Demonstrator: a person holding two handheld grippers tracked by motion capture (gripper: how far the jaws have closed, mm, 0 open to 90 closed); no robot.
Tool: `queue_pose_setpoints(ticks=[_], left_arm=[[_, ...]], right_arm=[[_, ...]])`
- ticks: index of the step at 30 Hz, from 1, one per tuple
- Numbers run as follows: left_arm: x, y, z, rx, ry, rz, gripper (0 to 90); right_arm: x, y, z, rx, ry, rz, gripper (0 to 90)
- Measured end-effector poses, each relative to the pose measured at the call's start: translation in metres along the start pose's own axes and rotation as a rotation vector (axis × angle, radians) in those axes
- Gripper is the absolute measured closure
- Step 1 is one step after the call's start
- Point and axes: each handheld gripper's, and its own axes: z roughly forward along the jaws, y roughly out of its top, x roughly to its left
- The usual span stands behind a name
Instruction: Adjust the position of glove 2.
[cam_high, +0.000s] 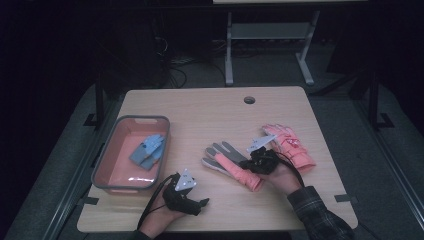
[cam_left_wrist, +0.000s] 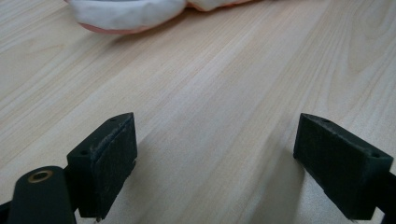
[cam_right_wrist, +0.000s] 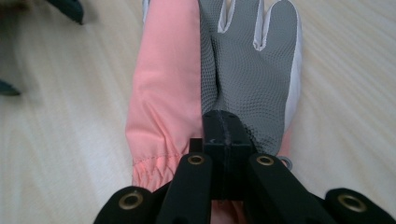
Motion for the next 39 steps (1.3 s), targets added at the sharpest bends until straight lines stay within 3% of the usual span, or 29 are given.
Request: queue_pose_setpoints(ticks=[10,24,28,39], left_arm=[[0.000,0.000,0.000,-0.001,0.000,-0.001,12.8],[0.000,0.000,0.000,-0.003,0.000,-0.005,12.8],[0.000,0.000,0.000,-0.002,-0.001,-0.004,12.8],[0.000,0.000,0.000,0.001,-0.002,0.000,12.8]], right_arm=[[0.024,-0.022,-0.016,0.001,0.032,0.014,89.8],[0.052,-0.037,-0.029,0.016,0.047,0.005,89.8],[0.050,-0.036,-0.030,0.002,0.050,0.004,88.7],[0.034,-0.027,-0.048,-0.072,0.042,0.077,70.2]])
